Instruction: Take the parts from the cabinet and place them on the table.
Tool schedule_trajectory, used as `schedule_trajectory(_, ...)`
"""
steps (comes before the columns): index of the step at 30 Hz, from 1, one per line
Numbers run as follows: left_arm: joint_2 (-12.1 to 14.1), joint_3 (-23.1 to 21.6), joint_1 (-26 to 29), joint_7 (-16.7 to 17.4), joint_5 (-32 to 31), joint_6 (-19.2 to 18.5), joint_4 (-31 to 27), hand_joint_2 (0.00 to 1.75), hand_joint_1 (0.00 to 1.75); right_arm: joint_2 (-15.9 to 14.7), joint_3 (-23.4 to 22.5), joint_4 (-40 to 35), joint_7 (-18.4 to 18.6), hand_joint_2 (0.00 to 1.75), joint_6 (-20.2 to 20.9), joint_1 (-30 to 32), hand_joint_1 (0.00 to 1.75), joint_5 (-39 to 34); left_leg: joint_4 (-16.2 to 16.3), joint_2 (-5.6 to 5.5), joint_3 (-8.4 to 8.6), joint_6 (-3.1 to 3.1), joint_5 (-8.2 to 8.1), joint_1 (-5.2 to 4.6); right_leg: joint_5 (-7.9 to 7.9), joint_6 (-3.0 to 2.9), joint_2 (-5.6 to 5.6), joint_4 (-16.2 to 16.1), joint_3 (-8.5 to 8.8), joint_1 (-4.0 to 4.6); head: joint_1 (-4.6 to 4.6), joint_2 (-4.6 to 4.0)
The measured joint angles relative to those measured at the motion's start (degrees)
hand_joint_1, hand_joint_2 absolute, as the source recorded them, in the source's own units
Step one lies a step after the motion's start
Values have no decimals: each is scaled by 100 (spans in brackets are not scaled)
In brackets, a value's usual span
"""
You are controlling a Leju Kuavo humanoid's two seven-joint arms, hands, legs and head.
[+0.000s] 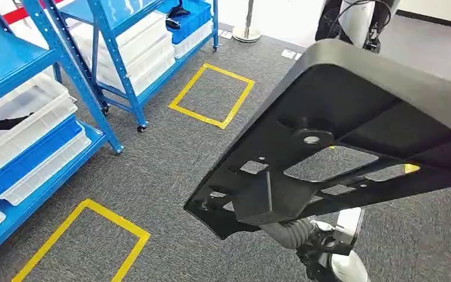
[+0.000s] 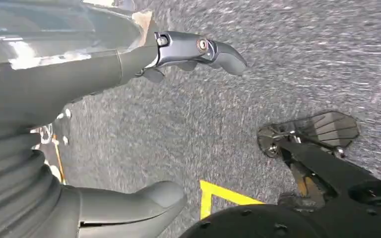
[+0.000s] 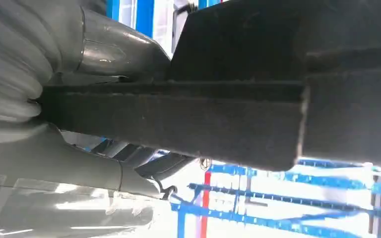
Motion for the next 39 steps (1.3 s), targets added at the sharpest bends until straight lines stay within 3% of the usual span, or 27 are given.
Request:
schedule_trajectory(2,-11,0,-6,-13,0,31,0,175,0,0,-4,0,0,175,20,-5,175,0,0,127,30,-33,-21,9,359,120,-147,-1022,580,-26,-2,0)
schedule_trajectory(3,-13,0,-5,-15,0,35,0,175,0,4,-4,0,0,175,20,-8,175,2,2,178,61,-65,-41,2,497,140,-422,-1551,898,-25,7,0)
schedule_trajectory(4,-7,0,-4,-17,0,48,4,175,0,7,-4,0,0,175,22,-16,175,9,10,224,66,-109,-70,-53,468,84,-512,-1642,957,40,-2,0)
schedule_trajectory(8,-20,0,-22,-22,0,72,4,175,0,17,-7,-4,15,175,18,-10,175,35,-48,444,145,-225,-73,-42,528,-89,-225,-1676,917,67,-4,0)
schedule_trajectory(9,-31,0,-31,-31,0,90,4,175,0,31,-4,-15,20,175,13,2,175,37,14,307,135,-265,-149,1,549,-133,-154,-1706,943,-62,-20,0)
schedule_trajectory(10,-28,-2,-28,-61,-11,105,7,175,0,54,-7,-18,22,175,11,-18,175,39,221,12,54,-262,-306,9,556,-172,-102,-1706,941,-37,-46,0)
schedule_trajectory(11,-39,-4,-26,-83,-31,116,7,175,0,81,-7,-17,35,175,5,-32,175,39,553,-158,-97,-261,-512,11,559,-248,-71,-1706,936,-33,-53,-2)
schedule_trajectory(13,-37,-26,0,-107,-63,135,13,175,0,135,-2,-15,66,175,5,-32,175,44,1580,-328,-615,-270,-948,3,560,-279,84,-1705,930,9,-61,0)
schedule_trajectory(14,-37,-28,13,-111,-63,138,17,175,0,146,2,-13,87,175,5,-32,175,48,1776,-339,-744,-271,-934,4,560,-278,175,-1703,933,21,-61,0)
schedule_trajectory(15,-42,-31,21,-111,-63,138,17,175,0,160,2,-13,103,175,5,-33,175,48,1660,-338,-721,-263,-780,5,560,-278,252,-1700,940,28,-61,0)
schedule_trajectory(17,-42,-35,20,-114,-61,144,17,175,0,184,2,-13,125,175,5,-34,175,46,931,-369,-399,-246,-301,16,560,-275,395,-1694,962,26,-61,0)
schedule_trajectory(18,-39,-35,20,-114,-61,146,17,175,0,203,2,-13,125,175,11,-36,175,46,359,-547,-137,-240,-22,45,560,-269,476,-1679,968,26,-66,-2)
schedule_trajectory(19,-42,-37,21,-114,-61,146,26,175,0,216,2,-13,125,175,20,-43,175,46,140,-927,-44,-238,-55,78,559,-257,527,-1659,942,46,-55,0)
schedule_trajectory(21,-46,-46,20,-120,-61,153,31,175,0,225,7,-13,135,175,24,-69,175,46,73,-843,-36,-222,-51,33,590,-171,640,-1654,861,43,-55,0)
schedule_trajectory(23,-48,-61,16,-125,-61,186,31,175,0,230,-2,-13,136,175,24,-65,175,44,43,-704,-22,-132,-15,-11,636,-65,803,-1695,818,3,-50,0)
schedule_trajectory(24,-81,-65,15,-127,-61,199,28,175,0,229,-11,-15,136,175,24,-65,175,46,-48,-593,16,-63,35,52,615,-50,742,-1631,774,26,-50,0)
schedule_trajectory(25,-74,-66,15,-129,-61,212,31,175,0,230,-20,-15,133,175,24,-76,175,50,-86,-536,50,-28,44,19,529,-62,401,-1474,693,62,-40,0)
schedule_trajectory(26,-74,-63,17,-131,-55,232,33,175,0,232,-24,-15,136,175,26,-107,175,94,-88,-435,52,-2,49,15,353,-93,190,-1111,503,68,2,-2)
schedule_trajectory(28,-79,-70,23,-131,-55,238,33,175,0,230,-31,-15,135,175,24,-106,175,129,-87,-246,50,8,38,-17,7,-113,55,-188,41,34,-4,-2)
schedule_trajectory(30,-79,-72,22,-153,-55,262,33,175,0,223,-55,-15,136,175,0,-96,175,231,-86,-81,51,-1,26,-14,-34,-37,18,128,-126,-15,-2,0)
schedule_trajectory(31,-79,-74,19,-172,-55,262,33,175,0,212,-70,-15,125,175,-8,-103,175,262,-84,-8,58,-18,15,-9,82,33,-2,-117,0,-44,4,0)
schedule_trajectory(33,-83,-79,19,-221,-59,251,33,175,0,192,-105,-31,92,175,-28,-111,175,293,-80,105,97,-67,-16,12,417,165,-130,-1052,525,-99,-2,0)
schedule_trajectory(34,-63,-81,16,-245,-63,225,35,175,0,179,-136,-55,65,175,-59,-116,175,304,-69,161,136,-125,-52,-15,523,194,-493,-1632,857,-109,11,-2)
schedule_trajectory(35,-46,-81,19,-262,-68,218,39,175,0,175,-160,-70,52,175,-72,-140,175,310,-47,206,127,-188,-100,-50,530,138,-485,-1657,902,-28,17,-2)
schedule_trajectory(36,-44,-83,17,-291,-79,216,39,175,0,166,-197,-105,35,175,-83,-140,175,326,-60,258,163,-210,-97,-50,540,58,-380,-1646,880,-27,-24,0)
schedule_trajectory(38,-61,-83,-1,-317,-83,214,37,175,0,146,-262,-138,28,175,-92,-134,175,335,-115,364,214,-254,-84,-18,543,10,-271,-1642,848,9,-18,-2)
schedule_trajectory(39,-80,-85,-13,-321,-98,214,33,175,0,140,-280,-171,28,175,-92,-135,175,352,-116,417,213,-310,-114,5,571,-64,-191,-1669,874,-41,-22,0)
